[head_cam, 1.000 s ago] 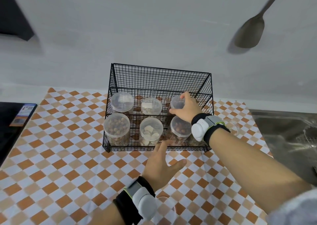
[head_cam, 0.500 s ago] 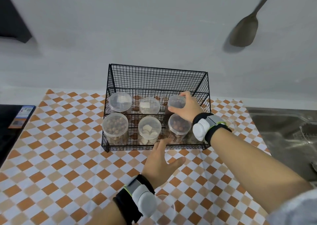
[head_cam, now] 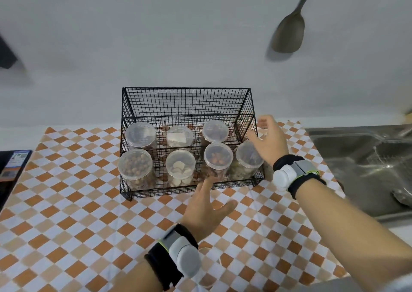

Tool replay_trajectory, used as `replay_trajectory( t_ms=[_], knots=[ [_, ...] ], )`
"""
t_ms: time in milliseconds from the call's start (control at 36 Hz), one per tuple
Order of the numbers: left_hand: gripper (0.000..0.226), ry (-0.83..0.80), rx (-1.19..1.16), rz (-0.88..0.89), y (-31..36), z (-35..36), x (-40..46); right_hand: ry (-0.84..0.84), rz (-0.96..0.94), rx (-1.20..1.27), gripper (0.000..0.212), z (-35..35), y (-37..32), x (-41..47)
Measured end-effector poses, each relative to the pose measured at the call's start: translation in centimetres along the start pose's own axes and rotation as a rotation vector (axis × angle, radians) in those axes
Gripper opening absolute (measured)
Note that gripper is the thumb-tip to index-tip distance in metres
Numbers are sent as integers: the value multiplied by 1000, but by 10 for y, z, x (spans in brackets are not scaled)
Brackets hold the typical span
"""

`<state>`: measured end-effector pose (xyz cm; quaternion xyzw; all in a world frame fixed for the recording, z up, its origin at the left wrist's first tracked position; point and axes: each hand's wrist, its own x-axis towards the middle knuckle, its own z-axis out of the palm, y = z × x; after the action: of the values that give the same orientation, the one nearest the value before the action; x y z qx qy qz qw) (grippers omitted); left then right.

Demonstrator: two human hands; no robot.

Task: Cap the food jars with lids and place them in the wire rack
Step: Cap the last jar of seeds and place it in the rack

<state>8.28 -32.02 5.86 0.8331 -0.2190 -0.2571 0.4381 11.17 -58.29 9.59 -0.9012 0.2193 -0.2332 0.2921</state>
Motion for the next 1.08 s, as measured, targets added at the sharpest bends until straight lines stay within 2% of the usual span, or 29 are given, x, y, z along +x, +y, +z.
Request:
replay_trajectory(
  t_ms=[167,306,584,834,889,1084],
  knots=[
    [76,-6,19,2,7,7,-2,57,-2,-124,35,-24,35,-19],
    [76,-1,22,17,8,13,-4,107,114,-191,43,-37,62,-34],
    [80,10,98,-7,13,22,-6,-38,202,-212,98,-37,105,-45],
    [78,24,121,-8,14,29,-9,-69,436,96,137,-24,120,-50],
    [76,26,121,-15,12,29,-9,-72,478,178,138,-22,120,-50],
    [75,39,106,-72,7,35,-10,-110,533,305,119,-16,133,-49]
  ],
)
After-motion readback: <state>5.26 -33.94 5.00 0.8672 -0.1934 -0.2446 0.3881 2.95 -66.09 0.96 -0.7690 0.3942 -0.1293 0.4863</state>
